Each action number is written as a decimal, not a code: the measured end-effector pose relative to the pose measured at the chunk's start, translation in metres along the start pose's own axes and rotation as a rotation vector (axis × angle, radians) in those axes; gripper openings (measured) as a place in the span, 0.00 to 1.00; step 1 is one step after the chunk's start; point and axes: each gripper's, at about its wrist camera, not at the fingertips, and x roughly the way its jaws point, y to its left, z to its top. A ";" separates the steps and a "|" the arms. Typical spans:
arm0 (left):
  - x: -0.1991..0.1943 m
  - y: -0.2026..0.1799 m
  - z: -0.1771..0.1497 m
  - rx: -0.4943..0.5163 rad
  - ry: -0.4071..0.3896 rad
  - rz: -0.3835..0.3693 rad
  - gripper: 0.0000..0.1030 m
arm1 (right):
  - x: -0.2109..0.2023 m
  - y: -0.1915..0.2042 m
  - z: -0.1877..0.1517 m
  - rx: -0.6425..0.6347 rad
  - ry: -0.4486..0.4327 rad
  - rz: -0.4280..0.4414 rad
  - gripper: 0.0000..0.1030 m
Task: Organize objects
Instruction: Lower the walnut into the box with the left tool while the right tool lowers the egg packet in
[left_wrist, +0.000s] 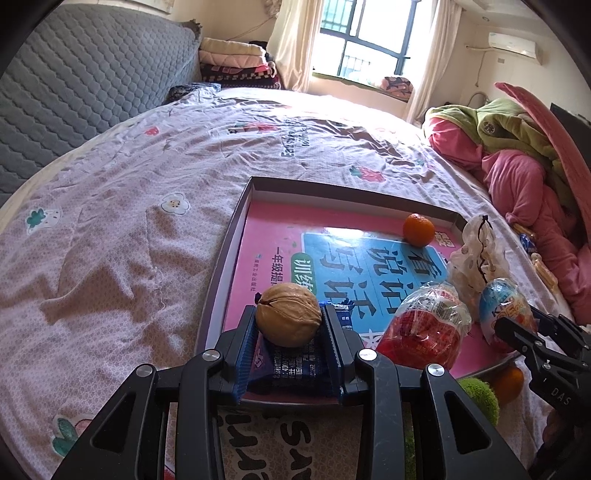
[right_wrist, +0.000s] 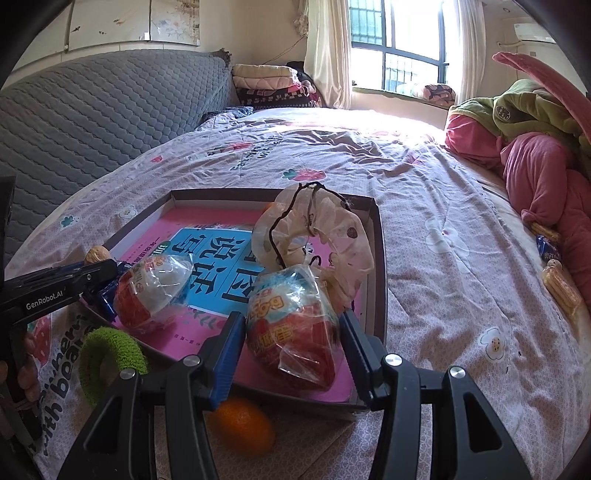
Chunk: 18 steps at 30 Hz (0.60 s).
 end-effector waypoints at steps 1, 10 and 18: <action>0.000 -0.001 -0.001 -0.002 -0.001 -0.005 0.34 | 0.000 0.000 0.000 -0.001 0.000 -0.001 0.52; -0.002 0.005 -0.002 -0.038 0.000 -0.025 0.34 | 0.002 -0.004 -0.002 0.031 0.022 0.016 0.53; -0.004 0.005 -0.003 -0.043 0.002 -0.023 0.37 | -0.005 -0.003 0.000 0.030 0.000 0.018 0.62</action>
